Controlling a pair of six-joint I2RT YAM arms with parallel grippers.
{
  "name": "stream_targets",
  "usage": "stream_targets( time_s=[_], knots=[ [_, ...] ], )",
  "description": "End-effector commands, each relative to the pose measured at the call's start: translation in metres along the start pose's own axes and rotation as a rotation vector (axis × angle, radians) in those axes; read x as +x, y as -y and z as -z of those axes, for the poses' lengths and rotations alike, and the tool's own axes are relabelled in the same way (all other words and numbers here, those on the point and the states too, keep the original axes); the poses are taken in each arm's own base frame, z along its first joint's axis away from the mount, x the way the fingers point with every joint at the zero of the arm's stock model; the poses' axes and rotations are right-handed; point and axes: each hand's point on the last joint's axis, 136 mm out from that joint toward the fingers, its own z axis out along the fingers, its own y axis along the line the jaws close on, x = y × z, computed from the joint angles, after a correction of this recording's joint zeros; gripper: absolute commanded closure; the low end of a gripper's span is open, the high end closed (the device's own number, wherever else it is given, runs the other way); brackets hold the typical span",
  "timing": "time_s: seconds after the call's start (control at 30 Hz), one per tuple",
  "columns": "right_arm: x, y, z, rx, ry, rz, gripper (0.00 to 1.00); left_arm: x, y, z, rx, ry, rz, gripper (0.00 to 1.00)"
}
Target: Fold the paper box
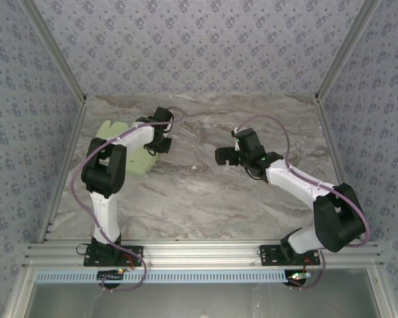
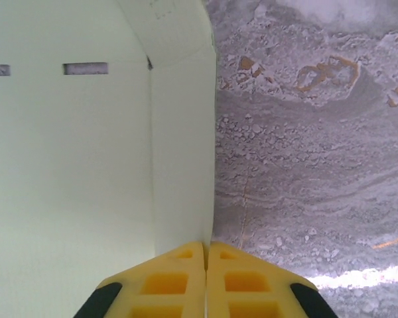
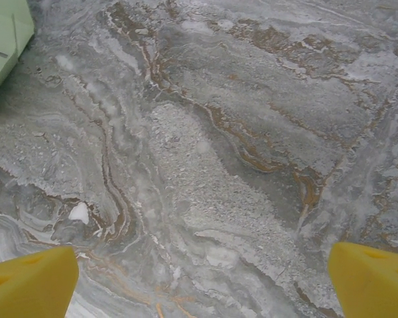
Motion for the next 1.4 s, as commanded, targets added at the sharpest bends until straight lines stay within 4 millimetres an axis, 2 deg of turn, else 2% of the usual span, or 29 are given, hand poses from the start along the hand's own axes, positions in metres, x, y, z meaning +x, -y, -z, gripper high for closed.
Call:
stream_targets(
  time_s=[0.0, 0.13, 0.23, 0.4, 0.5, 0.6, 0.73, 0.87, 1.0, 1.13, 1.23, 1.27, 1.37],
  knots=[
    [-0.015, -0.028, 0.007, -0.075, 0.020, 0.013, 0.04, -0.016, 0.003, 0.053, 0.065, 0.091, 0.065, 0.97],
    [-0.024, -0.072, 0.013, -0.167, 0.053, 0.071, 0.09, -0.032, -0.001, 0.106, 0.119, 0.239, 0.186, 1.00],
    [-0.030, -0.109, 0.019, -0.251, 0.098, 0.127, 0.12, -0.038, -0.004, 0.139, 0.177, 0.355, 0.293, 1.00],
    [-0.035, -0.158, 0.028, -0.389, 0.162, 0.181, 0.14, -0.046, -0.009, 0.190, 0.292, 0.535, 0.464, 1.00],
    [-0.036, -0.172, 0.036, -0.425, 0.175, 0.242, 0.14, -0.048, -0.028, 0.217, 0.286, 0.608, 0.655, 1.00],
    [-0.041, -0.178, 0.052, -0.462, 0.207, 0.312, 0.14, -0.038, -0.056, 0.241, 0.151, 0.636, 0.833, 1.00],
    [-0.048, -0.189, 0.075, -0.501, 0.245, 0.450, 0.15, -0.028, -0.067, 0.273, 0.101, 0.663, 0.984, 1.00],
    [-0.057, -0.204, 0.089, -0.485, 0.309, 0.582, 0.16, -0.011, -0.074, 0.286, 0.054, 0.625, 1.118, 1.00],
    [-0.071, -0.218, 0.096, -0.480, 0.409, 0.629, 0.16, -0.004, -0.074, 0.293, 0.055, 0.609, 1.185, 1.00],
    [-0.080, -0.234, 0.096, -0.507, 0.482, 0.672, 0.16, -0.004, -0.066, 0.297, 0.105, 0.588, 1.207, 1.00],
    [-0.072, -0.250, 0.091, -0.526, 0.494, 0.755, 0.17, -0.006, -0.061, 0.298, 0.124, 0.580, 1.211, 1.00],
    [-0.081, -0.260, 0.098, -0.534, 0.532, 0.776, 0.17, -0.006, -0.061, 0.300, 0.126, 0.581, 1.212, 1.00],
    [-0.081, -0.268, 0.093, -0.529, 0.552, 0.818, 0.18, -0.006, -0.059, 0.302, 0.140, 0.579, 1.215, 1.00]
  ],
)
